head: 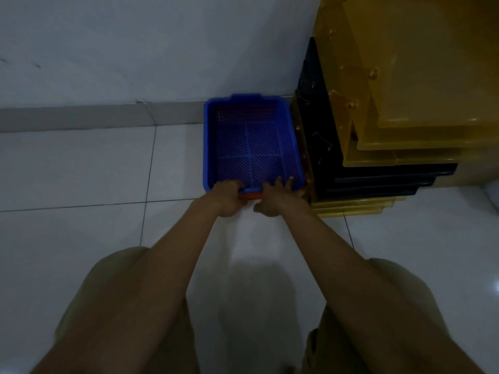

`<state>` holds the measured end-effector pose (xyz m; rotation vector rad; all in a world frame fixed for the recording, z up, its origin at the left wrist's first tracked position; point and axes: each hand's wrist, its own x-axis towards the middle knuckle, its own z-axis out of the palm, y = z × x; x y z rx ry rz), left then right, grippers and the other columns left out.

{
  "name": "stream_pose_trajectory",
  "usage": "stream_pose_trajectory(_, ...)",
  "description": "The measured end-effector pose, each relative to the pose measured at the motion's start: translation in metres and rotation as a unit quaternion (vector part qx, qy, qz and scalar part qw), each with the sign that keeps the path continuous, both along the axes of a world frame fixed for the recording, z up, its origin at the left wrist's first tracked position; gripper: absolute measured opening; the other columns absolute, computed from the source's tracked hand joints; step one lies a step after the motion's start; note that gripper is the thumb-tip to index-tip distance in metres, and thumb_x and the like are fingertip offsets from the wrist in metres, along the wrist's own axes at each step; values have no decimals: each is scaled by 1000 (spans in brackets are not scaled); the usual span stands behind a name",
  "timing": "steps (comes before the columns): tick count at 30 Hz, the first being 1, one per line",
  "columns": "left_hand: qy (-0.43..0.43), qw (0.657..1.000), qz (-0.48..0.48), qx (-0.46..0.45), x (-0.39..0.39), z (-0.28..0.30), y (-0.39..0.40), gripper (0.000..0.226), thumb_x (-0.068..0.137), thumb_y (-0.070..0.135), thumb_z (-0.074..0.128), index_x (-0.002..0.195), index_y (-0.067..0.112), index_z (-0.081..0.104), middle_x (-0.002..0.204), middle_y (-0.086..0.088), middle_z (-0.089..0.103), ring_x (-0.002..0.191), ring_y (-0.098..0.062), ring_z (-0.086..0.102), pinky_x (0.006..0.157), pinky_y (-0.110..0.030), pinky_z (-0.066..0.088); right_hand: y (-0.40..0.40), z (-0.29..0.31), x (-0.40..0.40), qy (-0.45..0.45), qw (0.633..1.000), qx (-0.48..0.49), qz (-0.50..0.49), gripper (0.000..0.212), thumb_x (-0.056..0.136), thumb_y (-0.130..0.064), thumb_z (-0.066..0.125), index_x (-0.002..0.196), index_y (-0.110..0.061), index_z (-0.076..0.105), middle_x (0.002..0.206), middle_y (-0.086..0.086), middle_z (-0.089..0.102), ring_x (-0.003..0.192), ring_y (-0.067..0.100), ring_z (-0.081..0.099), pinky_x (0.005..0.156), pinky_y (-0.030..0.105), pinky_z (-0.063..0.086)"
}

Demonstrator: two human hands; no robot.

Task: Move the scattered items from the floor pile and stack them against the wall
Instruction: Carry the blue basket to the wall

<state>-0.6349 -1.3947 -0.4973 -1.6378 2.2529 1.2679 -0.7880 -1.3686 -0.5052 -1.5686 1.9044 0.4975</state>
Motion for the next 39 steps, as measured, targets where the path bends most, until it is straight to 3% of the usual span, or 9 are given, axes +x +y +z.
stream_pose_trajectory(3, 123, 989, 77, 13, 3, 57, 25, 31, 98, 14, 51, 130, 13, 54, 118, -1, 57, 104, -17, 55, 86, -22, 44, 11, 50, 7, -213, 973, -63, -62, 29, 94, -39, 52, 120, -26, 55, 122, 10, 57, 116, 32, 55, 96, 43, 47)
stream_pose_trajectory(5, 136, 985, 104, 36, 13, 96, 42, 34, 98, 15, 51, 132, 16, 51, 123, 1, 55, 110, -13, 52, 88, -18, 37, 36, 95, 6, -274, 952, -105, -90, 31, 98, -22, 53, 128, -16, 56, 123, 11, 58, 108, 26, 56, 89, 26, 43)
stream_pose_trajectory(7, 99, 988, 99, 62, 24, 135, 54, 36, 98, 18, 53, 134, 18, 50, 130, 1, 53, 119, -16, 50, 91, -18, 35, 57, 141, -1, -277, 948, -104, -118, 39, 98, -17, 53, 137, -10, 49, 136, 13, 49, 121, 26, 48, 89, 19, 33)
stream_pose_trajectory(11, 75, 991, 97, 57, 31, 238, 71, 39, 97, 23, 54, 135, 20, 49, 141, -1, 46, 120, -11, 44, 92, -14, 29, 85, 238, -20, -287, 934, -18, -212, 49, 98, -25, 56, 143, -15, 42, 149, 9, 36, 132, 22, 39, 102, 22, 32)
stream_pose_trajectory(18, 120, 971, 155, 138, 17, 433, 109, 38, 96, 28, 56, 134, 25, 50, 140, 4, 46, 123, -13, 42, 98, -23, 34, 129, 442, -31, -331, 878, -2, -346, 42, 97, -30, 57, 138, -22, 47, 134, 7, 48, 107, 15, 48, 85, 24, 38)
stream_pose_trajectory(23, 96, 980, 122, 127, 27, 539, 137, 38, 97, 30, 55, 134, 27, 49, 141, 4, 45, 118, -7, 40, 98, -22, 32, 166, 547, -24, -334, 873, 18, -356, 41, 97, -32, 57, 136, -21, 49, 126, 4, 50, 102, 17, 51, 80, 24, 40)
stream_pose_trajectory(27, 60, 989, 38, 131, 47, 577, 152, 41, 97, 31, 54, 137, 26, 47, 144, 2, 44, 128, -14, 41, 95, -22, 31, 185, 586, -9, -338, 860, 22, -382, 40, 97, -30, 58, 135, -19, 50, 116, 3, 53, 94, 15, 54, 72, 22, 44)
stream_pose_trajectory(31, 51, 988, 27, 145, 81, 585, 151, 41, 97, 31, 54, 136, 24, 47, 145, -1, 43, 129, -19, 42, 93, -23, 34, 199, 601, 20, -339, 843, 0, -418, 40, 96, -32, 58, 134, -21, 52, 123, 7, 55, 107, 22, 57, 89, 30, 46)
stream_pose_trajectory(39, -10, 983, -116, 143, 145, 590, 100, 45, 96, 33, 56, 138, 21, 46, 142, -5, 45, 117, -15, 46, 93, -21, 34, 226, 601, 102, -328, 782, -41, -529, 40, 94, -32, 61, 132, -21, 54, 125, 9, 58, 110, 26, 58, 99, 41, 47)
